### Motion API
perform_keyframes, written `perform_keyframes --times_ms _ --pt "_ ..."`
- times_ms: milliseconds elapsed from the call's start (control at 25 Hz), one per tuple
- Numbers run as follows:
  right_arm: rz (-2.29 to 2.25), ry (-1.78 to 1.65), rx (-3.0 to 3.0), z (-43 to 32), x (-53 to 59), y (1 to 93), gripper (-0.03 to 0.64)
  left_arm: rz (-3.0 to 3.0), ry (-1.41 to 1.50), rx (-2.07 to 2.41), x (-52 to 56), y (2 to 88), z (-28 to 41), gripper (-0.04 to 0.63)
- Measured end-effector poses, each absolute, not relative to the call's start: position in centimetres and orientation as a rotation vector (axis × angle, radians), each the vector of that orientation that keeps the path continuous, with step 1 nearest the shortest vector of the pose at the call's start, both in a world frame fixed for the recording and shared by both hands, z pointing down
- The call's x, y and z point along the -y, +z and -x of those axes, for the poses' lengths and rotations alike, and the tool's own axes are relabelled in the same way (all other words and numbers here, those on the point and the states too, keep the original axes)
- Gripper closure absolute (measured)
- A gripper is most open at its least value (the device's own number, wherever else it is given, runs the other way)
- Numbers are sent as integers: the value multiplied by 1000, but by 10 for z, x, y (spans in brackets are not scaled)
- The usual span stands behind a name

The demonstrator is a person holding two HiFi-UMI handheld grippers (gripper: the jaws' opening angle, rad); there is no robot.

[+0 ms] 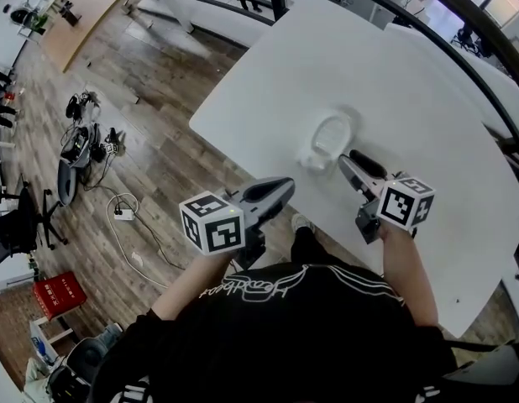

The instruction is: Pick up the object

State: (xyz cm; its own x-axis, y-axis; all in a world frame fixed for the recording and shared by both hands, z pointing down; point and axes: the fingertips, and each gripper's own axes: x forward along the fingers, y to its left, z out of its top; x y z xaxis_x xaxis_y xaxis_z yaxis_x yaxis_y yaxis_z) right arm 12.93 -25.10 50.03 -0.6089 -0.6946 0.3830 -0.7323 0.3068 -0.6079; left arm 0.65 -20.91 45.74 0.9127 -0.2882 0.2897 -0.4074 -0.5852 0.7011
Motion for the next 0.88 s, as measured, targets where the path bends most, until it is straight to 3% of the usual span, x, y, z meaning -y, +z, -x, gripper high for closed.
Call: perform_keyframes --times_ms 880 --pt "-1419 1472 2292 -132 283 543 482 -2198 190 511 223 473 6 588"
